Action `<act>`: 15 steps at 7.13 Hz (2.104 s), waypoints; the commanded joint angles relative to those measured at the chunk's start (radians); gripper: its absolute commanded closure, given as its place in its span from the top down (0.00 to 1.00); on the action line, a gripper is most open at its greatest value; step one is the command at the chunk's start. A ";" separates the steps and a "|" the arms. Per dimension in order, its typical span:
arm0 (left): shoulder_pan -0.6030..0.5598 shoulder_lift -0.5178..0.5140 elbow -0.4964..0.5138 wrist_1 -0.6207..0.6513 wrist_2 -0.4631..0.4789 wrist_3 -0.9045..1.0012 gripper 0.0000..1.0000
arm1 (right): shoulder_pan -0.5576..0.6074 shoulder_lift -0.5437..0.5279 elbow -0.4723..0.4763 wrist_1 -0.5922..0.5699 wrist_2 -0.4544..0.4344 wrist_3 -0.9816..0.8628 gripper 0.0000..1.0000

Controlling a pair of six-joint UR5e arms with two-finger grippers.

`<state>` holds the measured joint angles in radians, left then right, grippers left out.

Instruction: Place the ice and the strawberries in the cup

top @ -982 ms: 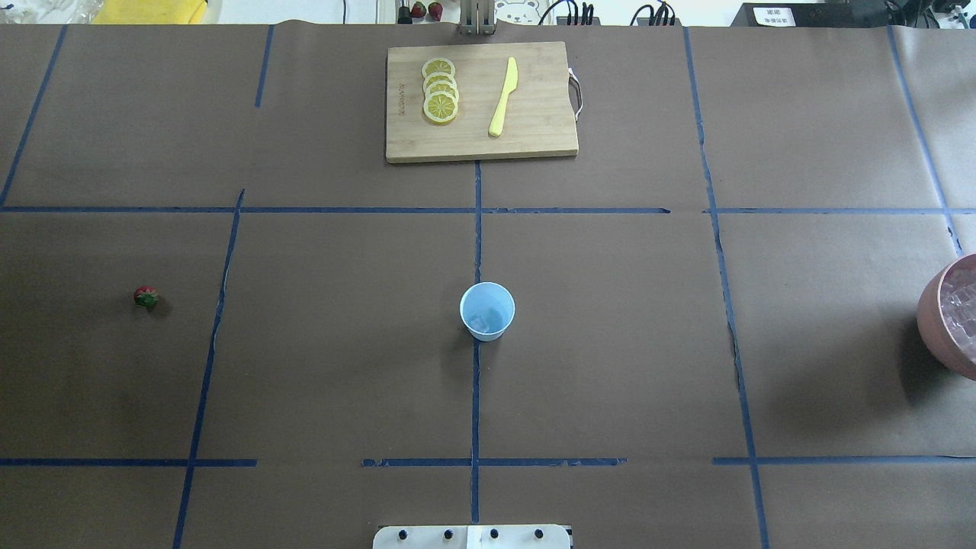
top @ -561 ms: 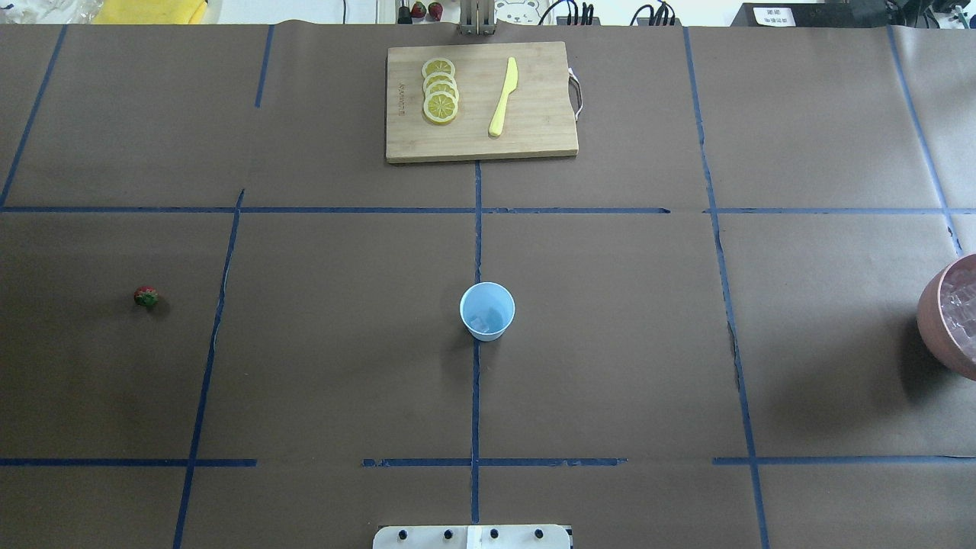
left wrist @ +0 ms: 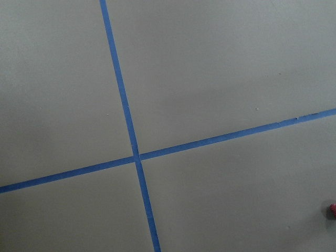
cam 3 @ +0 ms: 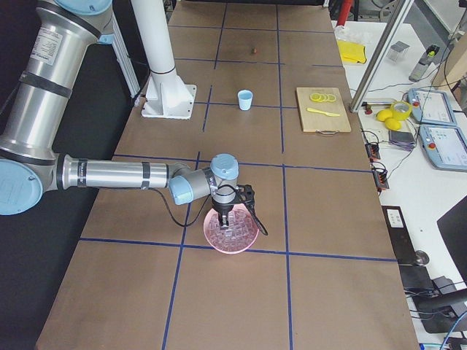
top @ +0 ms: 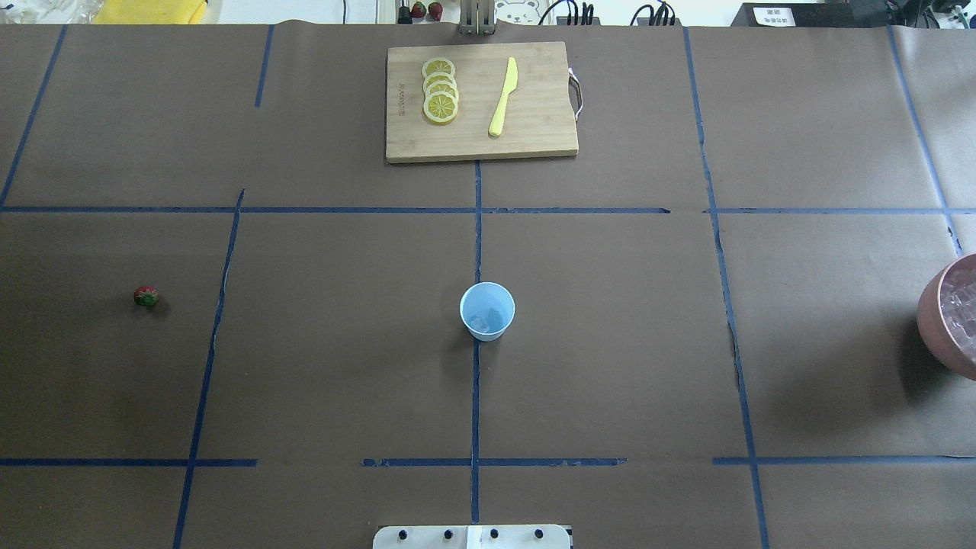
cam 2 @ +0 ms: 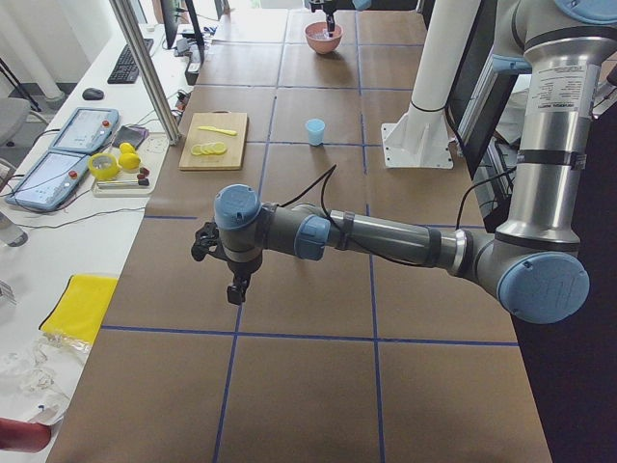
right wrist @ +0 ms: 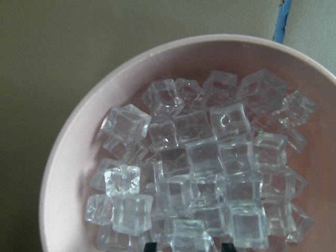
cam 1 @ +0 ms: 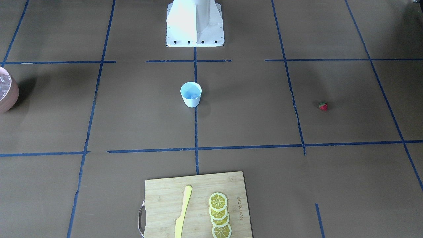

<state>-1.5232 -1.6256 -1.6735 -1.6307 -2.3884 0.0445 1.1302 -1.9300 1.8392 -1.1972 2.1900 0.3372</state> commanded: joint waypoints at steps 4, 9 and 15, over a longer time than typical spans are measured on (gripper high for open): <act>0.000 0.000 0.000 -0.001 0.000 0.000 1.00 | -0.001 0.000 0.000 -0.001 -0.001 0.000 0.51; 0.000 0.000 -0.008 0.000 0.000 -0.002 1.00 | -0.004 0.000 -0.003 -0.004 -0.003 0.000 0.51; 0.000 0.000 -0.008 0.000 0.002 0.000 1.00 | -0.004 0.003 -0.002 -0.007 -0.003 -0.001 0.04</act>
<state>-1.5233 -1.6260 -1.6812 -1.6306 -2.3874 0.0441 1.1252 -1.9271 1.8363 -1.2041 2.1870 0.3361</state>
